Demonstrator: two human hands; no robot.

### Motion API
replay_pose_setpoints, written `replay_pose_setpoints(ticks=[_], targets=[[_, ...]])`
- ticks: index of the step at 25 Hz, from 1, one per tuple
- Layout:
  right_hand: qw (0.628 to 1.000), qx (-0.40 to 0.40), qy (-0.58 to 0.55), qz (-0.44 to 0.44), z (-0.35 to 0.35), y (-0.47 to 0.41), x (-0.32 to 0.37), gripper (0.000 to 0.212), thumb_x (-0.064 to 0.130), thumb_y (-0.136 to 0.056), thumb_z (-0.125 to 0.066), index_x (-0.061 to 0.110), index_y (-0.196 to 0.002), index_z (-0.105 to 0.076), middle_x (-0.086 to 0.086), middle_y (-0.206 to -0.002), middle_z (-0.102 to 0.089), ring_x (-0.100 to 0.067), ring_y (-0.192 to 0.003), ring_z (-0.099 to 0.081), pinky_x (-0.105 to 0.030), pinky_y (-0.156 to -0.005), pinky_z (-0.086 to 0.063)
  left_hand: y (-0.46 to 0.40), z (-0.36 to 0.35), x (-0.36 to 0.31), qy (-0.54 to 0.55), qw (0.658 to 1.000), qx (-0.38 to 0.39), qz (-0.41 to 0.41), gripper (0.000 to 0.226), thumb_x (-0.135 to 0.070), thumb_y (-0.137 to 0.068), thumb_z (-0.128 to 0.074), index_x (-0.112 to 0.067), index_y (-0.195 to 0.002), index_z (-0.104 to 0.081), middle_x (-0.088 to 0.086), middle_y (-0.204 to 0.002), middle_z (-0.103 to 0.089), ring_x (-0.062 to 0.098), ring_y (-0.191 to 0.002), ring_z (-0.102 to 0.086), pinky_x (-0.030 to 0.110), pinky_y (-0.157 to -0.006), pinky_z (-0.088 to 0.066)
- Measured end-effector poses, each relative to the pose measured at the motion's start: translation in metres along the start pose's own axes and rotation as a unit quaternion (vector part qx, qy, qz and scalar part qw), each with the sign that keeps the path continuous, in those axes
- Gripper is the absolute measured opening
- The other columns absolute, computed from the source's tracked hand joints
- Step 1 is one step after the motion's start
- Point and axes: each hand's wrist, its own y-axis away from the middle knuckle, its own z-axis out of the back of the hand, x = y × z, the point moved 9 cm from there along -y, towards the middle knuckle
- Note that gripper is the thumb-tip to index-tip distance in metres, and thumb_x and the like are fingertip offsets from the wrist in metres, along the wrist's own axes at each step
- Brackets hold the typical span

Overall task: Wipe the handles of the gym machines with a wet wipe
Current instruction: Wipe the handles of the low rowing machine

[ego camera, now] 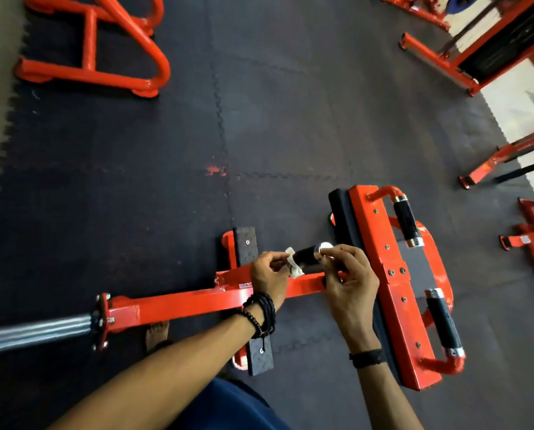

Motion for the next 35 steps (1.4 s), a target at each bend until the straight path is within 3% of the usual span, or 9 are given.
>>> replay_pose_setpoints(ticks=[3,5,9,17,22,24,29,33,35], targets=[[0.999,0.014,-0.001,0.033,0.001,-0.004,0.003,0.01,0.001,-0.083,-0.074,0.007,-0.091,-0.075,-0.004,-0.098,-0.066,0.002,-0.09,-0.062,-0.007,-0.071,-0.045,0.011,-0.002,-0.028,-0.012,0.996,-0.011,-0.093,0.021,0.01,-0.076,-0.07,-0.01,-0.08,-0.075,-0.005,-0.082,-0.067,0.001,-0.073,-0.066,0.023,-0.068,-0.054],[0.998,0.034,-0.014,0.045,0.004,-0.007,0.001,0.01,0.0,-0.082,-0.074,0.006,-0.09,-0.075,-0.005,-0.097,-0.066,0.004,-0.088,-0.061,-0.006,-0.071,-0.045,0.03,-0.009,-0.057,-0.014,0.982,-0.006,-0.187,0.015,0.008,-0.077,-0.071,-0.005,-0.085,-0.076,-0.01,-0.086,-0.064,0.003,-0.078,-0.066,0.025,-0.068,-0.056],[0.995,0.063,-0.05,0.065,0.001,-0.013,-0.009,0.012,0.0,-0.083,-0.073,0.009,-0.09,-0.074,-0.002,-0.096,-0.064,-0.002,-0.087,-0.063,-0.011,-0.072,-0.048,0.056,-0.009,-0.093,-0.022,0.949,-0.061,-0.309,0.015,0.006,-0.081,-0.068,-0.004,-0.089,-0.076,0.002,-0.093,-0.068,0.009,-0.083,-0.066,0.024,-0.07,-0.055],[0.984,0.057,-0.118,0.12,-0.005,-0.018,-0.014,0.019,-0.005,-0.083,-0.074,0.014,-0.089,-0.072,-0.003,-0.089,-0.062,-0.014,-0.077,-0.06,-0.02,-0.071,-0.047,-0.001,0.009,0.027,-0.092,0.975,-0.181,-0.089,0.021,-0.007,-0.078,-0.054,0.0,-0.07,-0.073,0.012,-0.075,-0.068,0.028,-0.069,-0.065,0.045,-0.067,-0.054],[0.98,0.056,-0.125,0.142,-0.005,-0.022,-0.018,0.016,-0.003,-0.082,-0.075,0.011,-0.089,-0.073,-0.007,-0.089,-0.062,-0.02,-0.074,-0.061,-0.031,-0.063,-0.05,0.033,-0.01,-0.056,-0.052,0.951,-0.168,-0.254,0.023,0.0,-0.077,-0.054,-0.004,-0.084,-0.076,0.007,-0.086,-0.071,0.019,-0.08,-0.067,0.025,-0.075,-0.052],[0.979,0.048,-0.129,0.149,-0.005,-0.021,-0.02,0.013,-0.002,-0.083,-0.075,0.01,-0.089,-0.073,-0.009,-0.089,-0.062,-0.021,-0.073,-0.061,-0.035,-0.061,-0.05,0.046,-0.015,-0.07,-0.03,0.945,-0.152,-0.289,0.026,0.005,-0.078,-0.055,-0.004,-0.088,-0.077,0.006,-0.089,-0.07,0.017,-0.082,-0.066,0.025,-0.076,-0.053],[0.976,0.04,-0.143,0.159,-0.006,-0.019,-0.02,0.006,0.004,-0.084,-0.073,0.006,-0.089,-0.073,-0.011,-0.089,-0.062,-0.024,-0.074,-0.06,-0.04,-0.061,-0.05,0.01,0.009,0.036,-0.036,0.966,-0.236,-0.095,0.028,-0.015,-0.077,-0.054,-0.008,-0.086,-0.079,0.009,-0.079,-0.071,0.027,-0.073,-0.068,0.045,-0.072,-0.056],[0.975,0.049,-0.141,0.165,-0.007,-0.02,-0.019,0.006,0.004,-0.084,-0.073,0.007,-0.089,-0.072,-0.011,-0.089,-0.062,-0.026,-0.075,-0.06,-0.036,-0.061,-0.049,0.007,0.007,0.042,-0.041,0.965,-0.258,-0.033,0.027,-0.013,-0.075,-0.054,-0.005,-0.082,-0.079,0.016,-0.077,-0.07,0.035,-0.075,-0.067,0.043,-0.072,-0.054],[0.976,0.047,-0.153,0.15,-0.006,-0.02,-0.021,0.008,0.005,-0.084,-0.072,0.011,-0.089,-0.072,-0.01,-0.089,-0.062,-0.026,-0.077,-0.061,-0.033,-0.063,-0.049,0.022,-0.001,0.028,-0.004,0.962,-0.267,-0.052,0.017,-0.015,-0.078,-0.062,-0.006,-0.08,-0.077,0.012,-0.079,-0.069,0.033,-0.074,-0.067,0.045,-0.071,-0.055]])
